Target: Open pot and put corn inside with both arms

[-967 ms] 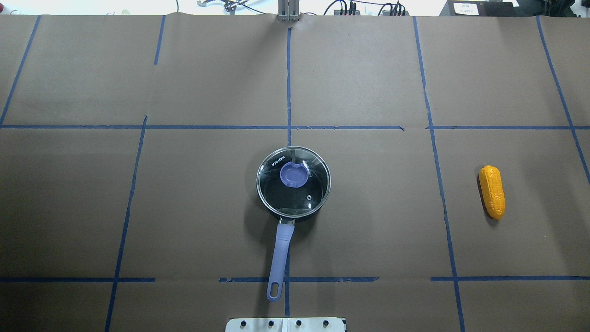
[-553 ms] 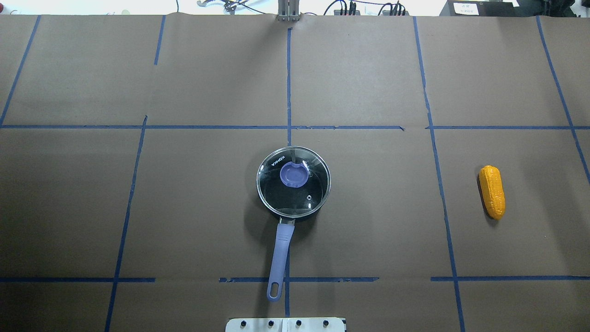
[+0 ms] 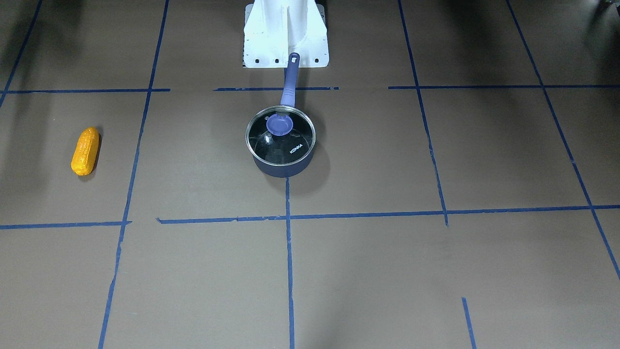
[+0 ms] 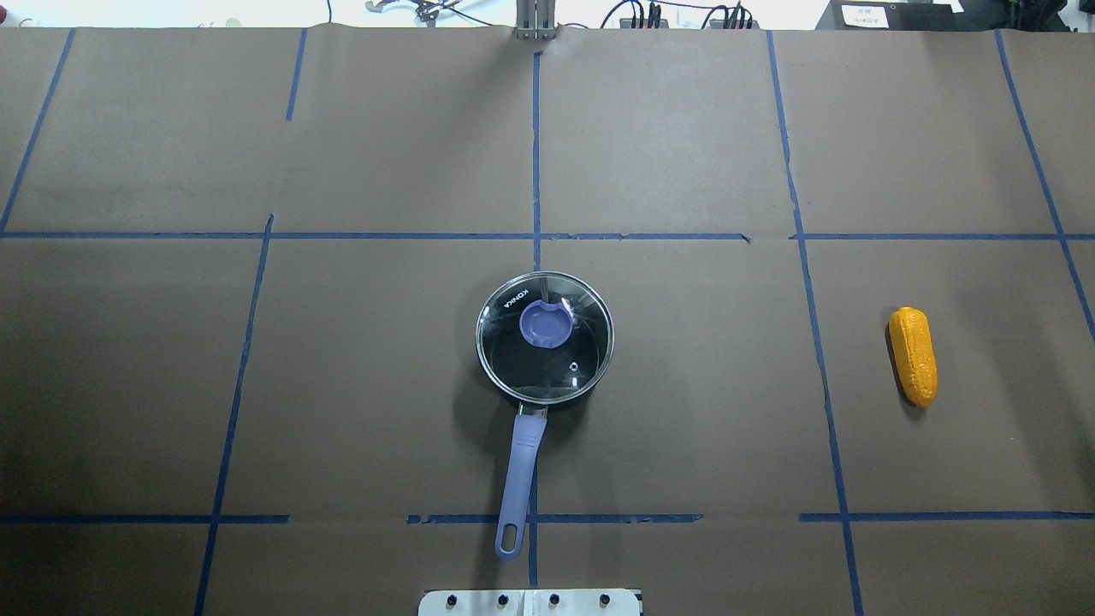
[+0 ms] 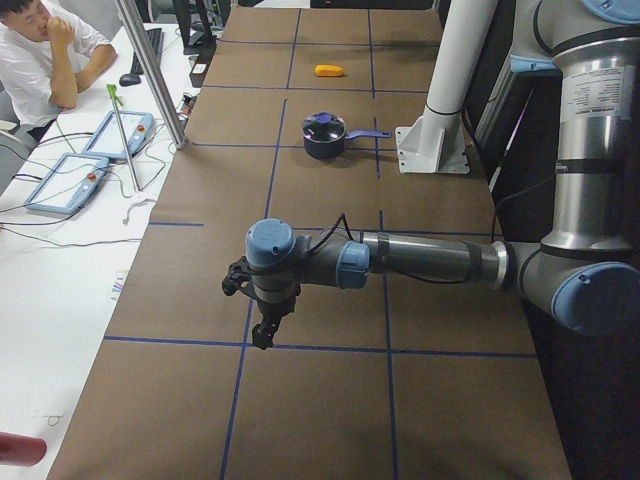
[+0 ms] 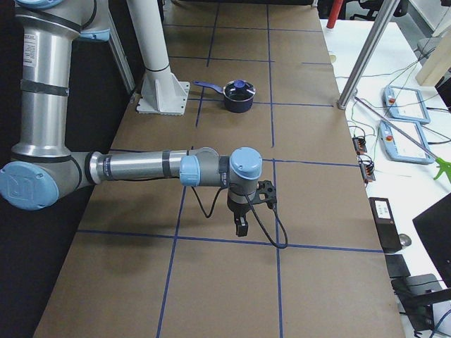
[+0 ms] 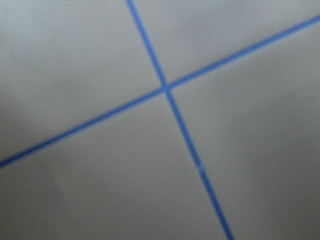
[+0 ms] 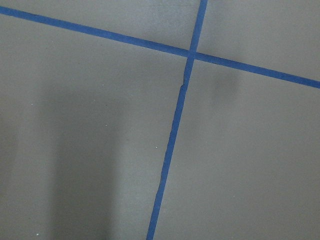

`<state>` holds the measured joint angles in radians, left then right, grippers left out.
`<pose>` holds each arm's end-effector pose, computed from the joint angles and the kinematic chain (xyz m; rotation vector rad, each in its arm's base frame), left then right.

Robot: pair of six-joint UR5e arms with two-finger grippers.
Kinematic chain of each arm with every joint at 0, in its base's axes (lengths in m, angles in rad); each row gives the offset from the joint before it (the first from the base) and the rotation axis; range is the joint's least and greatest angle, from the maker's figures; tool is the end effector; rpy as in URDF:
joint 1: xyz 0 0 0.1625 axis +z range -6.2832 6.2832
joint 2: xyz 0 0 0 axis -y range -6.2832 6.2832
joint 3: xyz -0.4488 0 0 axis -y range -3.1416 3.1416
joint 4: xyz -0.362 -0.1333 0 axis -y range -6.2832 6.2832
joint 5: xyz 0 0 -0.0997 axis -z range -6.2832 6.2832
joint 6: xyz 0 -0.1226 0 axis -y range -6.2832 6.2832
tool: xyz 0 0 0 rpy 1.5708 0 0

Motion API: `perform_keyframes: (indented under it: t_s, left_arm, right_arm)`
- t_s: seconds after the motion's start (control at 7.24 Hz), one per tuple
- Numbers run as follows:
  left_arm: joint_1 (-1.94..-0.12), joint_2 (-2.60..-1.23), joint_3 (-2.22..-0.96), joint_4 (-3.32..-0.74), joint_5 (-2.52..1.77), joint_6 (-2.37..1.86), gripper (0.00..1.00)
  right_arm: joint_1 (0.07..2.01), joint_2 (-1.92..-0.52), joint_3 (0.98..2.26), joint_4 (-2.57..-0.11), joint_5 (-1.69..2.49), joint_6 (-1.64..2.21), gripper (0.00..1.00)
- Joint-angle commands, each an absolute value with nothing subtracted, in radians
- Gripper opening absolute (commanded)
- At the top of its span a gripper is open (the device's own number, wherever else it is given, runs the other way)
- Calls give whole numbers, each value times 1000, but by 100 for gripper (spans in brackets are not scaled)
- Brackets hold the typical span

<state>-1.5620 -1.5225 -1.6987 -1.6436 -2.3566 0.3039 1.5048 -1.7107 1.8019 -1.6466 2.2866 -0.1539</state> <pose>-0.0426 -0.4513 0.6525 0.2596 0.7586 0.3557 0.0264 -0.4016 0.6649 0.0463 -0.7159 -0.2159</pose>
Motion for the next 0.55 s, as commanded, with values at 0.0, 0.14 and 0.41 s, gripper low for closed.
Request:
perform_keyframes:
  t_s: [0.0,0.14,0.41]
  left_arm:
    - [-1543,-1528,-1712,-1754,-2434,236,100]
    - [-1472,-1532,-1723,-1819,-2433,128,100]
    - [-1227,-1607,-1877,-1816,-2354,-315,100]
  right_arm:
    - [1505,-1704,1793,-1643,2309,-156,100]
    - [1500,-1703,1792,-1600,2310,-153,100]
    - [1497,-1703,1782,-1582,2321,-146,100]
